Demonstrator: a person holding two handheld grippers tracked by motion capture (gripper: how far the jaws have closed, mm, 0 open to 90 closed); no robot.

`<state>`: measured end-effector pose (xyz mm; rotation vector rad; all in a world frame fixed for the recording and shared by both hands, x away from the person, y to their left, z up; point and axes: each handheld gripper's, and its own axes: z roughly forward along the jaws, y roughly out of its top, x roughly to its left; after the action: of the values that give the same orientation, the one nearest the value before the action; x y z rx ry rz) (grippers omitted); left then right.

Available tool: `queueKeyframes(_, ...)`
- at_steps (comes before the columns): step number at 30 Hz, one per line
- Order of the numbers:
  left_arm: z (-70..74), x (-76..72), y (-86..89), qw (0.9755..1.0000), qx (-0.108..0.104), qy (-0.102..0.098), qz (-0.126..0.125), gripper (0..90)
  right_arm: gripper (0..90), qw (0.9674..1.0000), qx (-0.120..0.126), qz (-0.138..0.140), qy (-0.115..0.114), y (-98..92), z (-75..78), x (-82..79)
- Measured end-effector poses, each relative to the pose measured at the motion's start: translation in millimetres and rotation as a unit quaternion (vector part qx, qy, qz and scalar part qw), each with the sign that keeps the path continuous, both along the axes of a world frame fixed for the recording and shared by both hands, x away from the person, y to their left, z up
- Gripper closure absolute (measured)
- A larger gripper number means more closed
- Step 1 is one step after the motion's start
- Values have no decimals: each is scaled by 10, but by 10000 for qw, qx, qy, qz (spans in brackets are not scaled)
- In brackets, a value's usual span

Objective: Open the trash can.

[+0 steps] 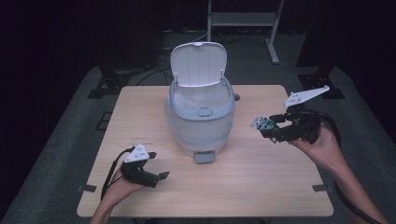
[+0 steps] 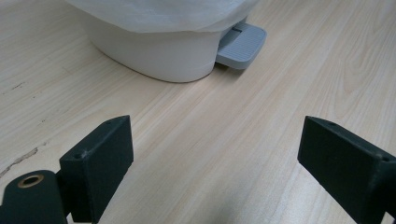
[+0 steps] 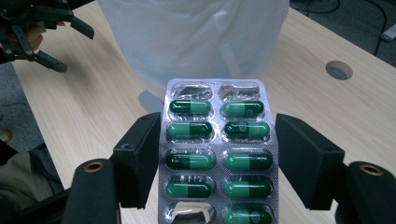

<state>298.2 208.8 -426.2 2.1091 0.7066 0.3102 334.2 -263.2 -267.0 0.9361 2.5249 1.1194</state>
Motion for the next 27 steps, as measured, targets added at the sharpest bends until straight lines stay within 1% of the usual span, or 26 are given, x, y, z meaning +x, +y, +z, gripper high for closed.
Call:
queueKeyframes(4, -3, 0, -1, 10000, -15, 13, 16, 96, 324, 10000, 35, 6, 12, 23, 75, 21)
queueKeyframes(8, 2, -1, 4, 10000, -15, -7, 7, 95, 324, 10000, 43, 48, -30, 54, 156, 47)
queueKeyframes(14, -5, 3, 17, 10000, -13, 4, 23, 96, 324, 9999, -19, 106, -95, 118, 267, 70)
queueKeyframes(19, -2, 7, 28, 10000, -52, 9, 21, 95, 324, 9998, -57, 171, -107, 169, 330, 101)
queueKeyframes(27, 3, 10, 49, 10000, -63, -5, 34, 96, 324, 9997, -32, 234, -56, 234, 412, 166)
